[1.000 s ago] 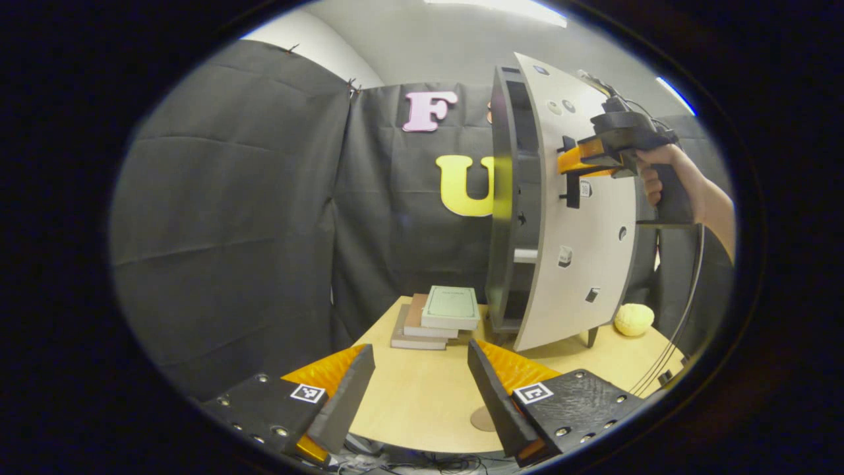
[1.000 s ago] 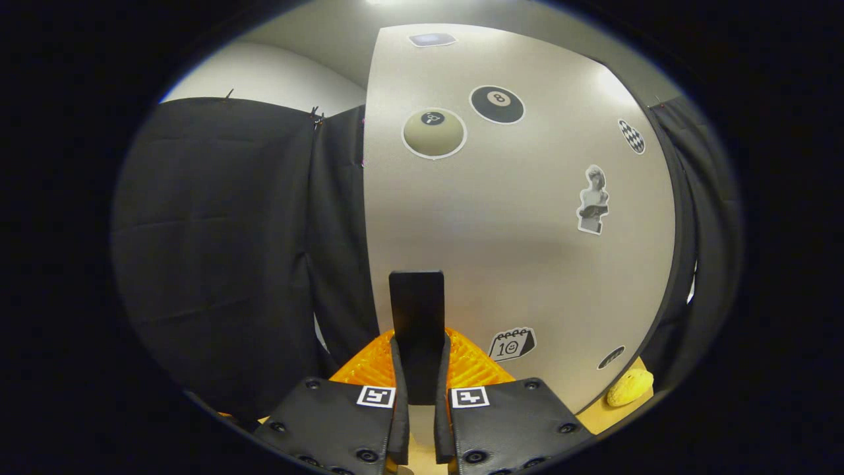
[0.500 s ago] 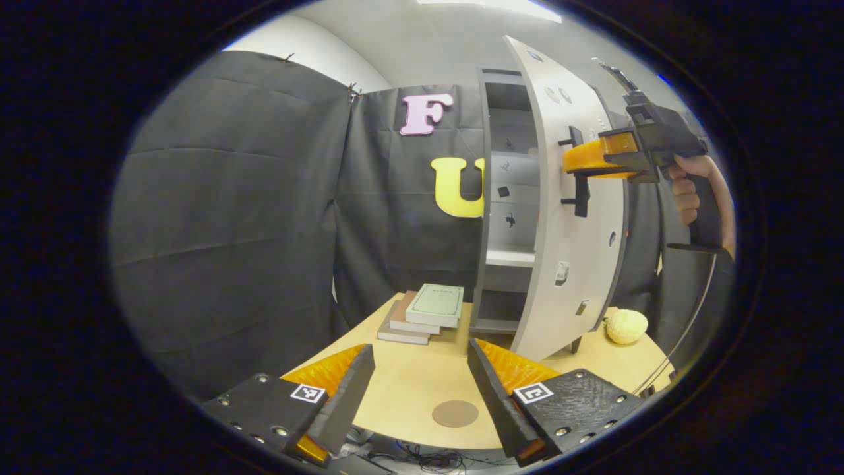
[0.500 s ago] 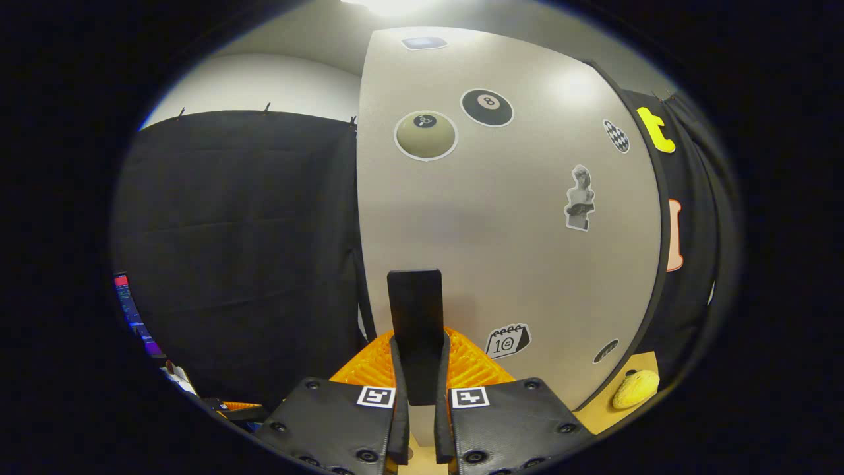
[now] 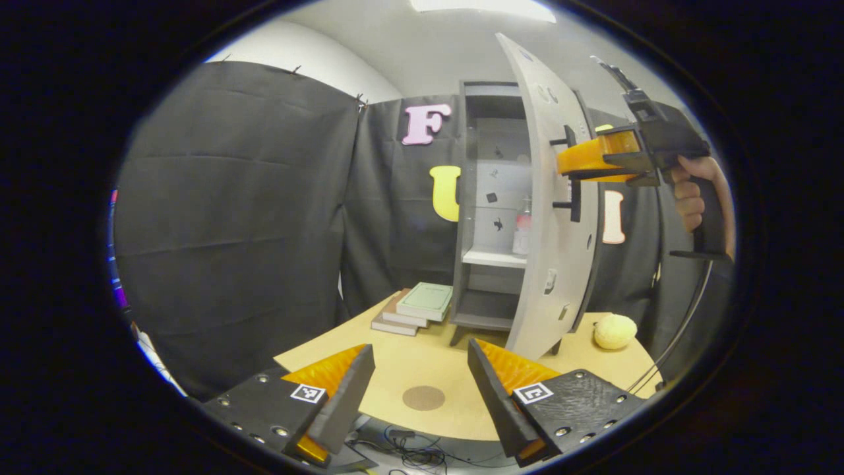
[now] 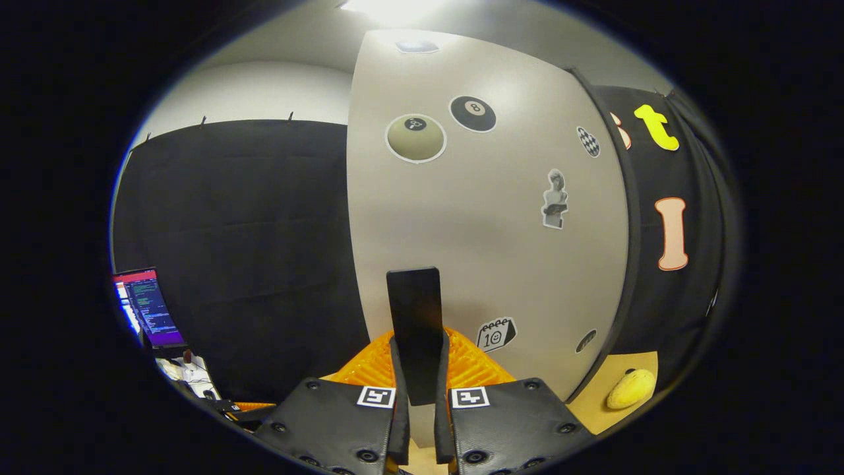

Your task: Open the cabinet door with the right hand, grasp the bottle in the cabinet with the left hand and place it on the coaster, then close the cabinet door with the right hand.

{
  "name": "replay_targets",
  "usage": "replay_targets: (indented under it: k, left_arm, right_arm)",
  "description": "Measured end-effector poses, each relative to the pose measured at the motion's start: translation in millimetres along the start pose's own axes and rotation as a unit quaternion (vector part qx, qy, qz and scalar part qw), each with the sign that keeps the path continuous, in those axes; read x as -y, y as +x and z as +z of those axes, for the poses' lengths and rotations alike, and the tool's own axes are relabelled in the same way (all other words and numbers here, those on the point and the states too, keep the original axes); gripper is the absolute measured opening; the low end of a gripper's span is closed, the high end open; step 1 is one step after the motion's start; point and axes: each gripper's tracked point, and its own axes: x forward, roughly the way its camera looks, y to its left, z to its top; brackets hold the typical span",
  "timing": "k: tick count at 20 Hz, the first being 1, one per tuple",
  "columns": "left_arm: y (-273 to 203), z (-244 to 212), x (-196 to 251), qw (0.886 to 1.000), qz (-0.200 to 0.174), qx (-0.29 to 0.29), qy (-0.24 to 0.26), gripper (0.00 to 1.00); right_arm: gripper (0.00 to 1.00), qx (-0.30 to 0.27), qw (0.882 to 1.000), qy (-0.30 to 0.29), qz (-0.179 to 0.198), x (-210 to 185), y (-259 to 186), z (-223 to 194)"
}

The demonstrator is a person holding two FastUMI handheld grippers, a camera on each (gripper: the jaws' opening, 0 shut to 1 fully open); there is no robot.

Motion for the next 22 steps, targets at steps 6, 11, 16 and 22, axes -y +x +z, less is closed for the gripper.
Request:
replay_targets:
  k: [6, 11, 16, 22]
  left_arm:
    - [-1.4, 10.4, 20.3, 0.999, -0.023, 0.01, 0.02, 0.88]
    - [13.1, 26.4, 26.1, 0.997, -0.052, 0.026, 0.051, 0.86]
    - [42.1, 28.6, 29.2, 0.994, -0.103, 0.023, 0.033, 0.86]
    - [87.6, 34.8, 9.6, 0.988, -0.151, 0.017, 0.039, 0.88]
  right_arm:
    - [0.17, 0.011, 1.0, 0.006, -0.014, 6.1, -1.6, 1.0]
    - [0.19, 0.005, 0.998, 0.025, -0.051, 13.1, -6.5, 0.0]
    - [0.17, 0.004, 0.995, 0.018, -0.1, 26.0, -20.0, -2.1]
    - [0.18, 0.024, 0.972, -0.004, -0.233, 44.9, -43.4, 0.2]
